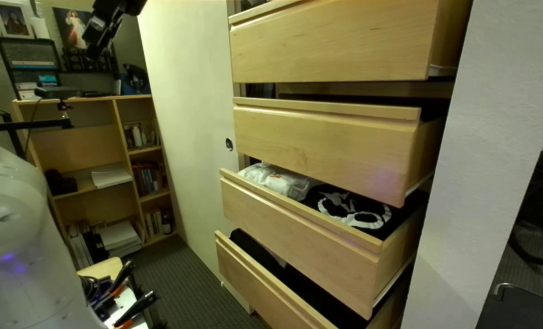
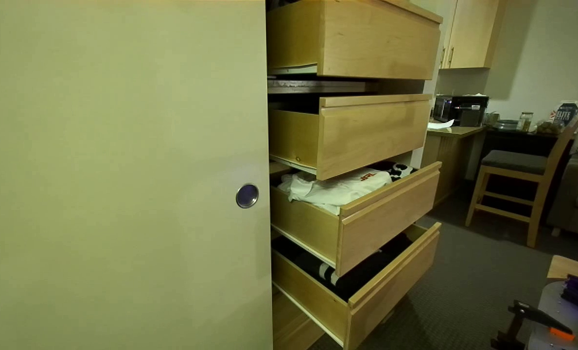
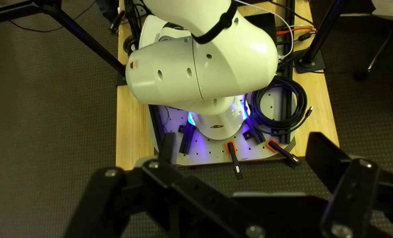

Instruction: Close the first top drawer

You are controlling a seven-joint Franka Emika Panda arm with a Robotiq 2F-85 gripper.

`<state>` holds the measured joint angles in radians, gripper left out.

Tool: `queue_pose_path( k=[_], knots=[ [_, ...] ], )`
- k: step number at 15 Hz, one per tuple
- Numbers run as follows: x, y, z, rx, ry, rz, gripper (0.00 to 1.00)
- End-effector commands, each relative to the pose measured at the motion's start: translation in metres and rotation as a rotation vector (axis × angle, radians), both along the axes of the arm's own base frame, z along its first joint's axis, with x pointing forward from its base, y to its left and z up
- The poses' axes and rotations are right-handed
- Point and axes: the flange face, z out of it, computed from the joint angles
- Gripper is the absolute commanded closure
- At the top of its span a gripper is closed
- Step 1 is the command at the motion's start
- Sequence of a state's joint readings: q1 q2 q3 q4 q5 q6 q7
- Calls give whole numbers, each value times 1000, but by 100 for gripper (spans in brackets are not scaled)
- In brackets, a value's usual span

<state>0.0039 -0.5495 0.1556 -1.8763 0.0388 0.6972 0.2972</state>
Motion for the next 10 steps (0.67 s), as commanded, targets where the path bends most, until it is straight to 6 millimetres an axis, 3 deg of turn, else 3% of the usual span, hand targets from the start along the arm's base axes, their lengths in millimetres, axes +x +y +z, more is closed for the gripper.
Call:
queue_pose_path(
  k=[1,10],
  knots=[
    [0,0,1,0,1,0,0],
    [5,1,-2,2,0,6,0]
  ],
)
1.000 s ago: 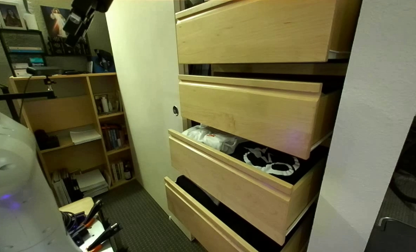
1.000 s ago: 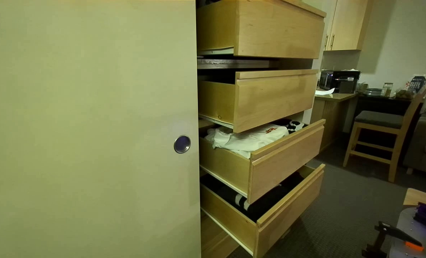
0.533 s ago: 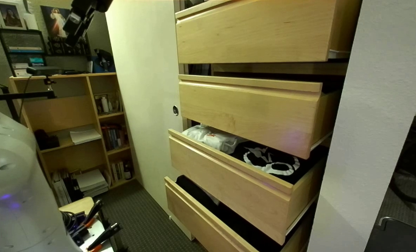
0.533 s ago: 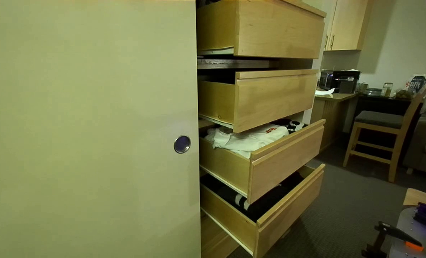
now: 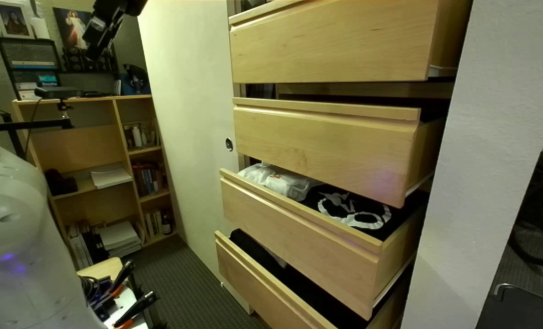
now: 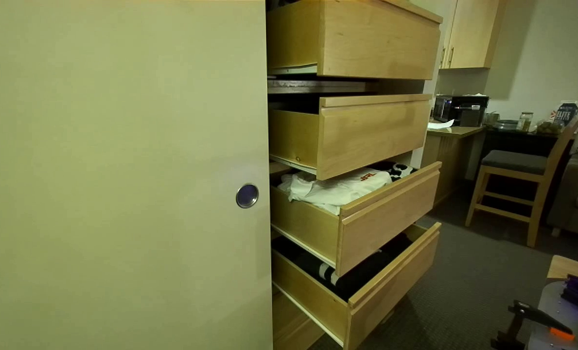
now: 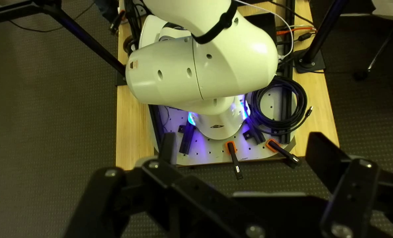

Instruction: Close the first top drawer

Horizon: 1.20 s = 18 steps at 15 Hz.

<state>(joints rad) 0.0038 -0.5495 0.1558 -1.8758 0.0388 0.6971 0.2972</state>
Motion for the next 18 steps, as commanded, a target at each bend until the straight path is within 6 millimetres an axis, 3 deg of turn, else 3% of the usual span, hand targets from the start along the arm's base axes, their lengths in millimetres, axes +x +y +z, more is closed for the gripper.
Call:
queue_pose_path(
  k=[1,10,18],
  knots=[
    [7,0,-4,3,1,10,0],
    [41,8,-18,6,-57,67,0],
    [91,1,-41,-48,-136,103,0]
  ],
)
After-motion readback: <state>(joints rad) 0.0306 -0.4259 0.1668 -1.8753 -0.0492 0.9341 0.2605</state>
